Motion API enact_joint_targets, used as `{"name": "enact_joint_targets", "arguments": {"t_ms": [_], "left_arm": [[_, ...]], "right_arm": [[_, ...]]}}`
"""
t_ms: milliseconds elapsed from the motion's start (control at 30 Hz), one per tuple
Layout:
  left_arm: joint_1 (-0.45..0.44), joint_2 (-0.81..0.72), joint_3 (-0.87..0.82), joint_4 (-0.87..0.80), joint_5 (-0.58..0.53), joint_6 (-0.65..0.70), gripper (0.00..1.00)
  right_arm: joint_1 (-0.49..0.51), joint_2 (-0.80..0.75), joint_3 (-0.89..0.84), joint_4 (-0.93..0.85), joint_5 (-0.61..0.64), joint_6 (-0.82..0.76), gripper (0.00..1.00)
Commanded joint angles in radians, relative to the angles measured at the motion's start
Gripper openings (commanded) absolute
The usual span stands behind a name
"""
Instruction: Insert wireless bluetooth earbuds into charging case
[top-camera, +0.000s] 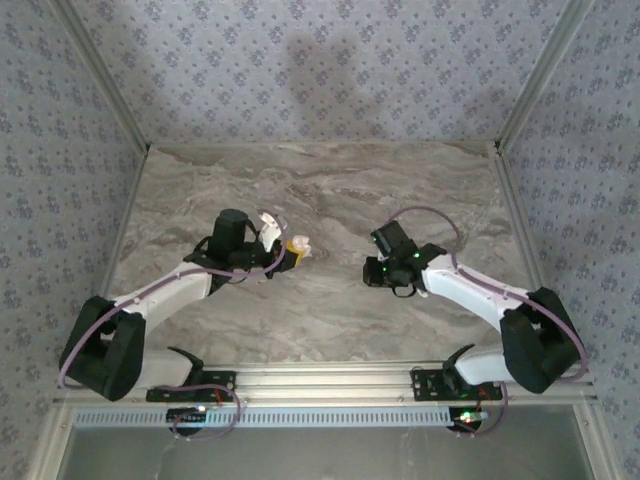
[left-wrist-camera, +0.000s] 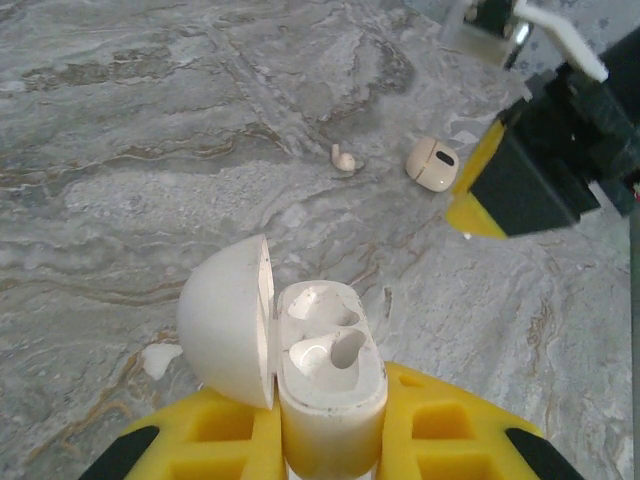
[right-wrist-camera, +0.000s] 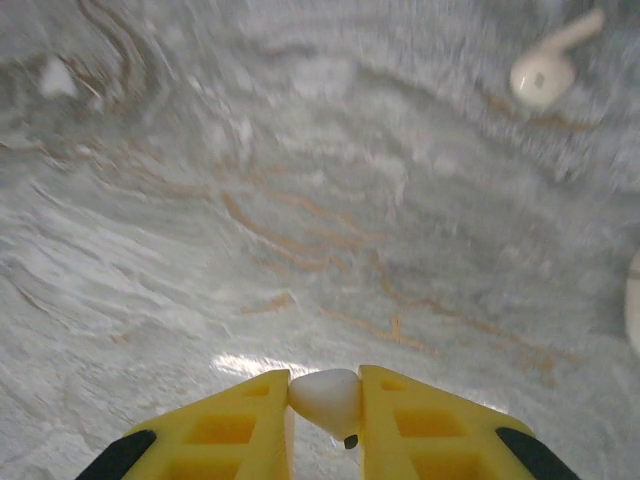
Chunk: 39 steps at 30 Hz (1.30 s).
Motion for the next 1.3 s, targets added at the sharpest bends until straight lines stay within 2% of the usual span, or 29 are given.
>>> {"name": "enact_joint_targets", "arguments": {"t_ms": [0, 433, 900, 1100, 1267], "left_arm": [[-0.011, 0.029, 0.043, 0.046, 0.057, 0.047, 0.18], [-0.030, 0.127, 0.106, 0.089, 0.134, 0.094, 0.18], [-0.056, 0.174, 0.137, 0.146, 0.241, 0.153, 0.17], [-0.077, 0.167, 0.153, 0.121, 0.244, 0.216, 0.17], [-0.097, 0.142, 0.155, 0.095, 0.216, 0.267, 0.17]], "right_arm": [[-0.025, -0.058, -0.012, 0.077, -0.022, -0.073, 0.23], [-0.081, -0.144, 0.006, 0.154, -0.122, -0.195, 0.23], [-0.084, -0.210, 0.049, 0.210, -0.174, -0.262, 0.23], [-0.067, -0.248, 0.076, 0.245, -0.207, -0.264, 0.23], [-0.008, -0.261, 0.096, 0.283, -0.192, -0.289, 0.24]]}}
